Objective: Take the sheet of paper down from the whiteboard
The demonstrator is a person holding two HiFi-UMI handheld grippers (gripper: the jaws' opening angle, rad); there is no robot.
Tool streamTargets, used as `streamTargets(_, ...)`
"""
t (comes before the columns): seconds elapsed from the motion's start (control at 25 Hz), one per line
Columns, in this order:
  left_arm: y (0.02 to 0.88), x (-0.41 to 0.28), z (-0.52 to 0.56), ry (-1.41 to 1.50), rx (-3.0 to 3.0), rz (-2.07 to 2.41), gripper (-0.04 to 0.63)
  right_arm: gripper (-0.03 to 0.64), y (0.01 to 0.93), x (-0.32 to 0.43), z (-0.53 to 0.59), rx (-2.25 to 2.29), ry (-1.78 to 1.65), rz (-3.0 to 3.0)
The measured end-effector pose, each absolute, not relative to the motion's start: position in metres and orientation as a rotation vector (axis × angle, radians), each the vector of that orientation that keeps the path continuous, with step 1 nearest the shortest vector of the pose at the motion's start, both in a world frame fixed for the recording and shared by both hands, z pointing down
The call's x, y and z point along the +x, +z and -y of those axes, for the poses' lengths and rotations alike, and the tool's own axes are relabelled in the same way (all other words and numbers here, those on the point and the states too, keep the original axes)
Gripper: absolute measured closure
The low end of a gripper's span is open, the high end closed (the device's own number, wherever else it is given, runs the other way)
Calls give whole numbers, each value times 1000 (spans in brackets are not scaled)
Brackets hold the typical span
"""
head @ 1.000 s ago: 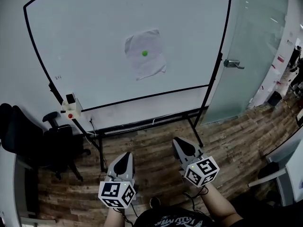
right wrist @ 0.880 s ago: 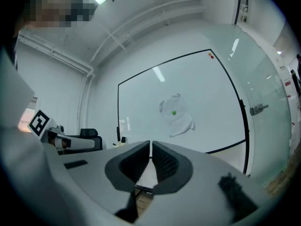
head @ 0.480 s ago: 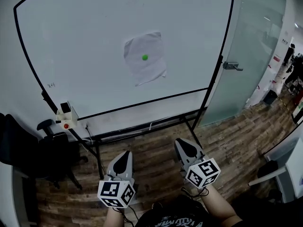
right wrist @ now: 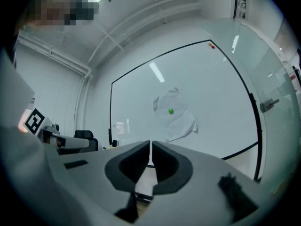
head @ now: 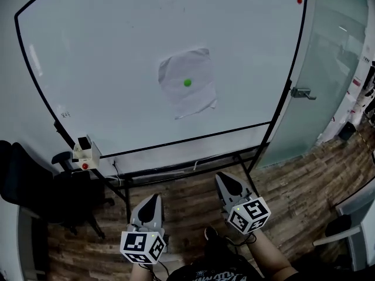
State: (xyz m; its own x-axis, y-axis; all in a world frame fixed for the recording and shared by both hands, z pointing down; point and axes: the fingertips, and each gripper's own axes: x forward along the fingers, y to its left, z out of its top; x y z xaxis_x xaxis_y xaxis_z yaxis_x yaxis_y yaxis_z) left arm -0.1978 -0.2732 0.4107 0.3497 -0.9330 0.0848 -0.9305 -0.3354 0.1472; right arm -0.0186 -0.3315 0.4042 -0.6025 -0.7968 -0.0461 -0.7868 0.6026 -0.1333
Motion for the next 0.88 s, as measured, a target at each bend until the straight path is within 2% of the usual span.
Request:
streamTargets(0.4,400,-188,366,12,2413,1794,588,600,392,-24,441,-1237,-142,-2767)
streamTargets(0.88,381,-169,434,27,2427,1911,588,600,378,-27,511,-1072,-25,-2861)
